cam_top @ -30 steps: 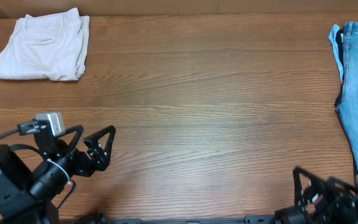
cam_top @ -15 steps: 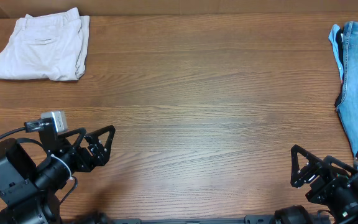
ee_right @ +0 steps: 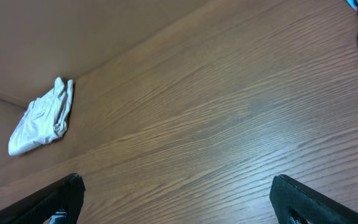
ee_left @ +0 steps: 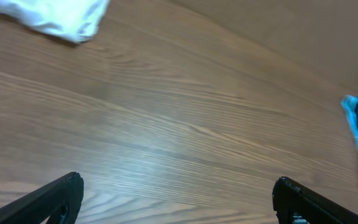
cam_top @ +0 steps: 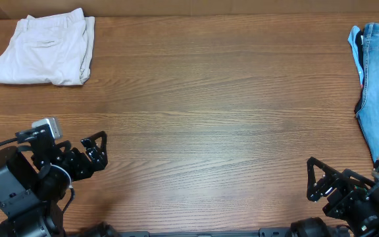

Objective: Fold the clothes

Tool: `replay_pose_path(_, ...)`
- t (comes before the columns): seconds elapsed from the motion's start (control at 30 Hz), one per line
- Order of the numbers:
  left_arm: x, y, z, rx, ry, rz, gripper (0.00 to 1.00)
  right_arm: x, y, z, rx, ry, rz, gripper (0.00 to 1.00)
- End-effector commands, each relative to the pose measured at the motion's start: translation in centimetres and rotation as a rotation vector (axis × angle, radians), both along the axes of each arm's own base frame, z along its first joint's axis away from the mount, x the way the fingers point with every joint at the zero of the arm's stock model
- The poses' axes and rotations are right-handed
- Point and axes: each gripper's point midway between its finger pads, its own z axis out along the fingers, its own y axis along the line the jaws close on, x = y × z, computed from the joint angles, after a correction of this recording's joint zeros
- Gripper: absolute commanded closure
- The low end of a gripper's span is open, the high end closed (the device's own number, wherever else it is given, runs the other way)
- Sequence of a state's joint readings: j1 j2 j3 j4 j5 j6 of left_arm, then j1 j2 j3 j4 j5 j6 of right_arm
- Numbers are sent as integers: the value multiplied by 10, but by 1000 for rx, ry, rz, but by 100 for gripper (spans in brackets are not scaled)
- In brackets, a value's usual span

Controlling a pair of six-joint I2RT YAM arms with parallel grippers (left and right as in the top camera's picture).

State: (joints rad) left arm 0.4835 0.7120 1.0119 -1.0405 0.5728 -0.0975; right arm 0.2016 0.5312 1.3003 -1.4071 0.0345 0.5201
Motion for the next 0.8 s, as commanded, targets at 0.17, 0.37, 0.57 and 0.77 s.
replay_pose_path(0.17, -1, 18, -11, 73, 46, 77, 0, 2, -3, -1, -7, 3, -17, 0)
replay_pose_path(0.37, -1, 18, -11, 73, 46, 78, 0, 1, -5, -1, -6, -3, -30, 0)
replay_pose_path(0.57, -2, 19, -11, 76, 47, 81, 0, -14, -24, 7, 4, -75, -171, 0)
replay_pose_path(0.77, -2, 20, -11, 82, 51, 89, 0, -32, -42, 19, -31, -184, -274, 0)
